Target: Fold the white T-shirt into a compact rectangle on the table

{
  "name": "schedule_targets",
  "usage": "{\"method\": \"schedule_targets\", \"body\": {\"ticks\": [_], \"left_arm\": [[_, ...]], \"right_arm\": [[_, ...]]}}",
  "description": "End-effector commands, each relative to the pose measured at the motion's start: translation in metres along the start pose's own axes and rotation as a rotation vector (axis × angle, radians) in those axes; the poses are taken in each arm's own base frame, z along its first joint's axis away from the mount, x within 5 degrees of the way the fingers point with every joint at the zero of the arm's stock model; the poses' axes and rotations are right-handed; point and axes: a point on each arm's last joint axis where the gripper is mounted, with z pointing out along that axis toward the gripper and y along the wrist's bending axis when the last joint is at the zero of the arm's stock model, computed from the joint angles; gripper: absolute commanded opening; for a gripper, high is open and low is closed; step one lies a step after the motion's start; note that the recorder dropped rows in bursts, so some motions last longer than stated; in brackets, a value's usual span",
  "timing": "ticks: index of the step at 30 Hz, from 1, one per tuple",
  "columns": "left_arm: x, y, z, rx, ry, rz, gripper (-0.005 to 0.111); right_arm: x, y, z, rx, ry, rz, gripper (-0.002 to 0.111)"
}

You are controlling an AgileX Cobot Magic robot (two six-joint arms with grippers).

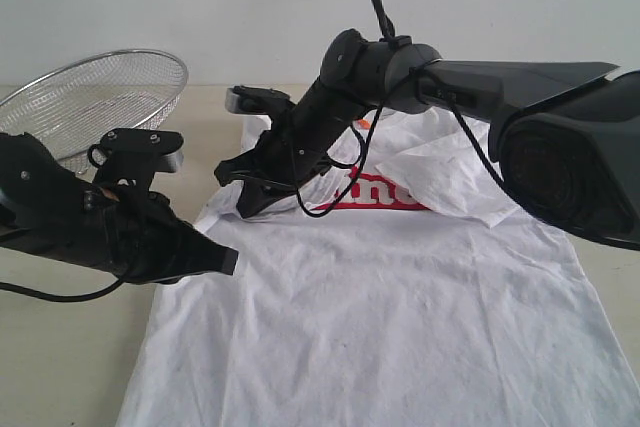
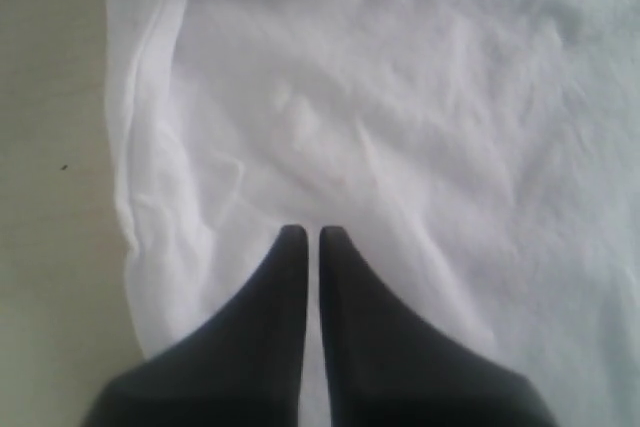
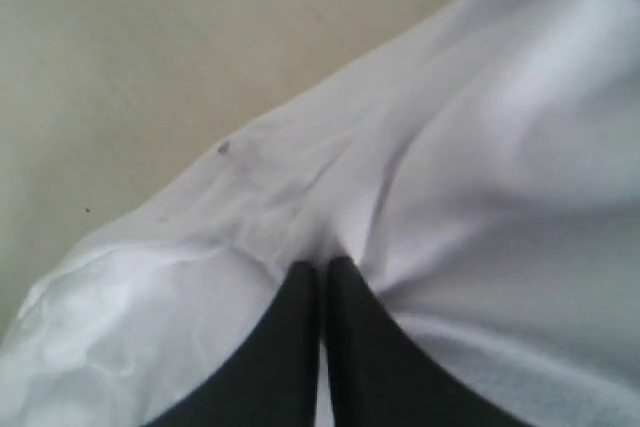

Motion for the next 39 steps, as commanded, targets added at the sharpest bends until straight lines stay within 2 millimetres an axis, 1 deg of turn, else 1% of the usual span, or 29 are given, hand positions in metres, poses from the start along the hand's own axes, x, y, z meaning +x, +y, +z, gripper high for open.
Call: {"method": "schedule_targets", "body": {"ticks": [1,5,8,11,14,17,18,20,22,23,25,26,27,29,32,34,36,37,38,39], "left_arm": [[-0.001,0.001,-0.003,-0.004,-0.015,0.004,0.005],[-0.001,0.001,-0.003,-0.006,-0.019,0.004,0.005],[-0.001,0.001,-0.003,-0.006,-0.017,0.015,0.005],[-0.001,0.001,-0.003,-0.005,-0.013,0.022,0.005],[-0.001,0.001,-0.003,-0.005,-0.011,0.022,0.005],[-0.001,0.001,-0.003,-0.004,-0.013,0.022,0.005],[0.0,0.001,-0.004,-0.004,-0.014,0.022,0.005],[0.0,0.001,-0.009,-0.003,-0.03,0.023,0.005],[-0.001,0.003,-0.02,-0.006,-0.061,0.015,0.005],[-0.001,0.005,-0.025,-0.008,-0.073,0.007,0.005],[-0.003,0.011,-0.038,-0.009,-0.096,-0.014,0.005],[-0.004,0.014,-0.043,-0.011,-0.108,-0.027,0.005],[-0.005,0.017,-0.048,-0.011,-0.117,-0.04,0.005],[-0.006,0.019,-0.059,-0.004,-0.128,-0.052,0.005],[-0.005,0.016,-0.072,0.027,-0.121,-0.049,0.005],[-0.003,0.014,-0.08,0.047,-0.115,-0.043,0.005],[-0.002,0.011,-0.088,0.065,-0.119,-0.049,0.005],[-0.002,0.008,-0.098,0.084,-0.129,-0.082,0.005],[0.002,0.004,-0.105,0.116,-0.105,-0.091,0.005],[0.005,0.002,-0.108,0.135,-0.078,-0.087,0.005]], "right_arm": [[-0.002,0.011,-0.002,-0.083,-0.002,-0.023,0.0],[-0.004,0.016,-0.004,-0.137,-0.031,-0.026,0.0],[-0.009,0.014,-0.015,-0.123,-0.065,-0.006,0.0],[-0.02,0.007,-0.042,-0.087,-0.146,0.012,0.0],[-0.028,0.002,-0.078,-0.066,-0.213,0.024,0.0],[-0.031,-0.013,-0.113,-0.039,-0.272,0.09,0.0],[-0.03,-0.02,-0.128,-0.031,-0.288,0.112,0.0],[-0.025,-0.033,-0.148,-0.007,-0.312,0.143,0.0],[-0.013,-0.048,-0.169,0.025,-0.33,0.19,0.0],[-0.006,-0.054,-0.176,0.037,-0.329,0.212,0.0],[0.014,-0.068,-0.19,0.06,-0.332,0.265,0.0],[0.022,-0.072,-0.195,0.062,-0.339,0.288,0.0],[0.034,-0.075,-0.202,0.063,-0.344,0.303,0.0],[0.051,-0.075,-0.211,0.055,-0.365,0.323,0.0],[0.082,-0.07,-0.221,0.075,-0.367,0.352,0.0],[0.102,-0.064,-0.223,0.097,-0.359,0.384,0.0],[0.126,-0.055,-0.221,0.1,-0.331,0.414,0.0],[0.147,-0.042,-0.219,0.105,-0.312,0.434,0.0],[0.162,-0.027,-0.22,0.086,-0.303,0.446,0.0],[0.17,-0.018,-0.221,0.069,-0.296,0.452,0.0]]}}
